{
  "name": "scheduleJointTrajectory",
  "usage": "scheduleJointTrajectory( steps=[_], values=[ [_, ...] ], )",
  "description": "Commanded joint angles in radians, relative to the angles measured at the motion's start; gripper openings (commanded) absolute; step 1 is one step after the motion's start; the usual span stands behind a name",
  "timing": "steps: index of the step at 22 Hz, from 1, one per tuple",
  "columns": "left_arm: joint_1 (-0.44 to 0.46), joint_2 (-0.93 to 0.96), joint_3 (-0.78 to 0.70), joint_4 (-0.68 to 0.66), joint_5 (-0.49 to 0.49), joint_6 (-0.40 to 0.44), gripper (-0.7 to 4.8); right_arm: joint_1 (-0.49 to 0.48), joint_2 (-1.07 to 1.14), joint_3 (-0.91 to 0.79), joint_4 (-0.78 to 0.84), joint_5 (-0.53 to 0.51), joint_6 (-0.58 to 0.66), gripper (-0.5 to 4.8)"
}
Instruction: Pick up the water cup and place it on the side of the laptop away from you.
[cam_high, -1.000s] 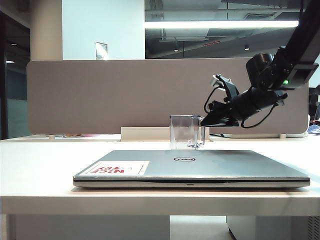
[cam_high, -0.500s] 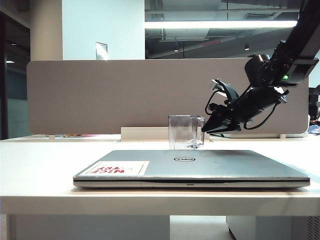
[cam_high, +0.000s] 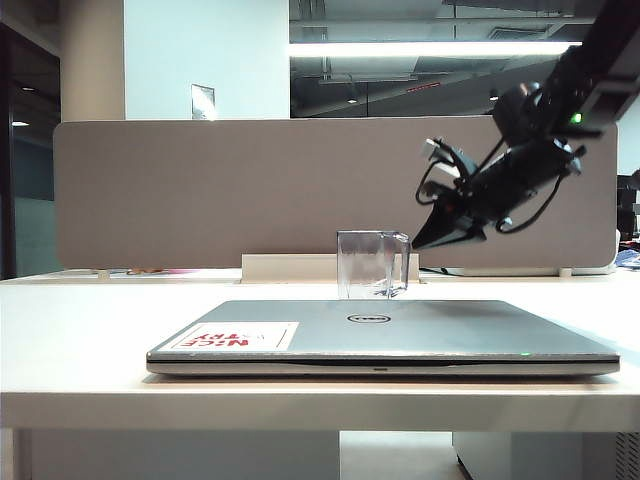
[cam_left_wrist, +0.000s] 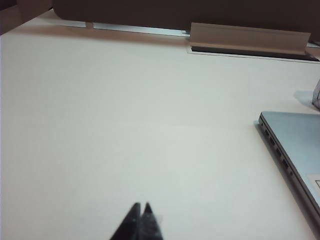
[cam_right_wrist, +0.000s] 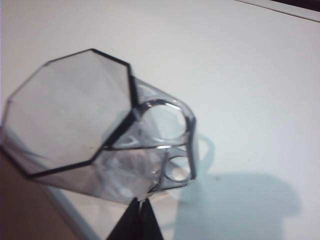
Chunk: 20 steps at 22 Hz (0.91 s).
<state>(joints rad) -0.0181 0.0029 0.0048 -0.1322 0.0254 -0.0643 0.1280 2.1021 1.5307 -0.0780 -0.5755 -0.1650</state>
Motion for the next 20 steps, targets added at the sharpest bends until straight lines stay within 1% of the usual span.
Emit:
scheduleJointTrajectory(
  steps=[1, 3, 6, 11, 13, 20],
  values=[
    [-0.001, 0.001, 0.003, 0.006, 0.002, 0.003, -0.05, 0.003, -0.052, 0.004, -0.085, 0.018, -0.01, -0.06],
    [-0.001, 0.001, 0.003, 0.006, 0.002, 0.003, -0.06, 0.003, -0.117, 0.003, -0.18, 0.031, -0.048, -0.06],
    [-0.001, 0.001, 0.003, 0.006, 0.002, 0.003, -0.06, 0.002, -0.207, 0.002, -0.24, 0.037, -0.052, -0.06],
    [-0.001, 0.001, 0.003, 0.006, 0.002, 0.003, -0.05, 0.002, -0.369, 0.002, -0.293, 0.089, -0.042, -0.06],
    [-0.001, 0.001, 0.003, 0.006, 0.002, 0.003, -0.05, 0.0, -0.439, 0.002, -0.336, 0.135, -0.041, -0.06],
    [-0.001, 0.001, 0.003, 0.006, 0.002, 0.003, -0.05, -0.027, -0.584, -0.002, -0.432, 0.159, -0.037, -0.06]
  ],
)
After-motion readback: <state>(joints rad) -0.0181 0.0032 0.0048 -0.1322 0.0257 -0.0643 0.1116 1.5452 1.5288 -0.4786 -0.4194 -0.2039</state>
